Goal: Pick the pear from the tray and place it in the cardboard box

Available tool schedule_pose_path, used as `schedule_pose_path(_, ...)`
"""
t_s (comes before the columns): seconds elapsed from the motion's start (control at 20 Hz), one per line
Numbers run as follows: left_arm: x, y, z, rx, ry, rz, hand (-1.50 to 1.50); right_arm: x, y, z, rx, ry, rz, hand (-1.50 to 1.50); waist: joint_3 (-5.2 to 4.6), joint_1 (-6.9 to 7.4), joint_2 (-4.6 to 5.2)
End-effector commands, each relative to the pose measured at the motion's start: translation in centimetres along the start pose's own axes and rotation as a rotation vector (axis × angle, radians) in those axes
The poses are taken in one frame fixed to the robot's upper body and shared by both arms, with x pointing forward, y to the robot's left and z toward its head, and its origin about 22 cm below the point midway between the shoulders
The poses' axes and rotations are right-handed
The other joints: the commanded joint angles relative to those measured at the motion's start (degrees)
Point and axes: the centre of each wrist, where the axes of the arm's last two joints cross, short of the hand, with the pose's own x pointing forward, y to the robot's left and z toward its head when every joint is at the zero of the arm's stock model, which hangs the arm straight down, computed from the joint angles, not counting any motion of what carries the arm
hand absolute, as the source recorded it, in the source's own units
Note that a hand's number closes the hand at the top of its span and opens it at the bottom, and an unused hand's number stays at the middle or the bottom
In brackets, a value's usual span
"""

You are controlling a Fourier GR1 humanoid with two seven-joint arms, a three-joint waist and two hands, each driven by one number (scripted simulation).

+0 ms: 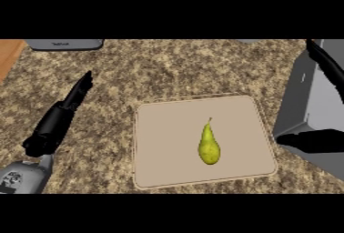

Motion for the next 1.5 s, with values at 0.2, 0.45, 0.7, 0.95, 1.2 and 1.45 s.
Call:
schedule_pose_path(0.2, 0.0, -0.3, -1.6, -0.051, -0.018, 0.015, 0.00, 4.5, 0.6, -0.3, 0.224, -0.003, 0.287, -1.50, -0.07, 1.45, 0.16)
schedule_pose_path(0.45, -0.5, 0.1, -0.4, -0.080, -0.026, 0.020, 0.00, 6.4, 2.5, -0.4, 0.444, 0.105, 0.502, -1.50, -0.20, 2.94, 0.13)
schedule_pose_path(0.7, 1.1, -1.0, -1.6, -0.071, -0.038, -0.001, 0.00, 10.4, 6.0, -0.9, 0.606, 0.120, 0.593, -1.50, -0.15, 2.94, -0.01)
schedule_pose_path(0.95, -0.7, -0.3, -1.4, -0.064, -0.020, 0.012, 0.00, 12.9, 10.7, -1.6, 0.661, 0.189, 0.687, -1.50, -0.09, 2.08, 0.14)
schedule_pose_path(1.2, -0.3, -0.7, 0.0, -0.061, -0.013, 0.005, 0.00, 15.1, 14.4, -1.1, 0.703, 0.272, 0.704, -1.50, -0.08, 2.03, -0.18)
schedule_pose_path(1.45, -0.4, -1.1, -1.0, -0.056, -0.007, -0.010, 0.00, 14.6, 14.7, -2.6, 0.734, 0.318, 0.689, -1.50, -0.01, 1.25, -0.05)
